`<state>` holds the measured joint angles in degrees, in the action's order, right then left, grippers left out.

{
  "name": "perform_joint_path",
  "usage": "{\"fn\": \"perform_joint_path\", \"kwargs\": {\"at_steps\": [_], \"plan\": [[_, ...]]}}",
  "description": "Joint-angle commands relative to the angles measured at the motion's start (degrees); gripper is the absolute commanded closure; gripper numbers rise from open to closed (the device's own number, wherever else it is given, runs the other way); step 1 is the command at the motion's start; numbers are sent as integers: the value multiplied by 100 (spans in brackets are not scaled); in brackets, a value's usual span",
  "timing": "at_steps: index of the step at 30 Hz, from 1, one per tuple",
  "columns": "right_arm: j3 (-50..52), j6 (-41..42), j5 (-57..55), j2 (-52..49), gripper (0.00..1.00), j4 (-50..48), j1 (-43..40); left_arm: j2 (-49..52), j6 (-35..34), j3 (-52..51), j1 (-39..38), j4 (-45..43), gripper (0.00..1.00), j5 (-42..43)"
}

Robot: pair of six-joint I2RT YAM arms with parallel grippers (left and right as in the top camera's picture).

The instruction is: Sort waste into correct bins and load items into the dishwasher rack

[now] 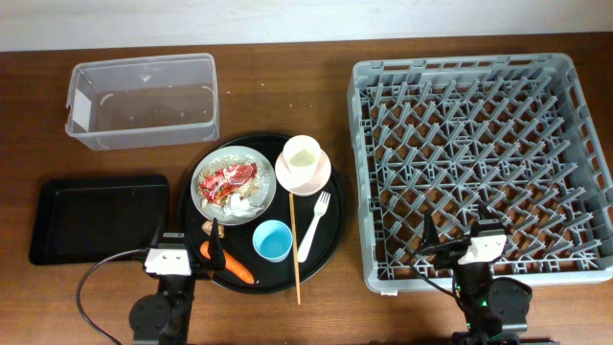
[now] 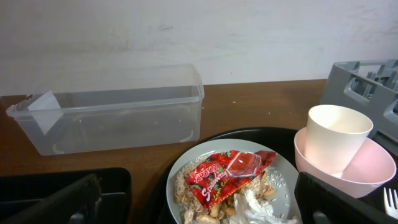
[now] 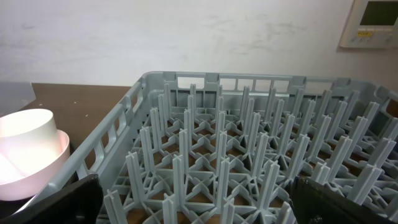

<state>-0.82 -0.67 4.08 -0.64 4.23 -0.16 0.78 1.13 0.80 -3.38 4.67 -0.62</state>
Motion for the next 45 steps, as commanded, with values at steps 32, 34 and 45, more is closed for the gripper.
{"fn": "perform_joint_path", "kwargs": {"at_steps": [32,34,45], "plan": [[-3150,872,483,-2109,1,3032,15,3722,-494,3574,-22,2555,1,669],[-4052,868,474,-3040,1,3877,15,4682,-490,4391,-22,3298,1,734],[-5265,866,271,-4966,1,5016,11,7836,-505,5143,181,3473,1,1460]]}}
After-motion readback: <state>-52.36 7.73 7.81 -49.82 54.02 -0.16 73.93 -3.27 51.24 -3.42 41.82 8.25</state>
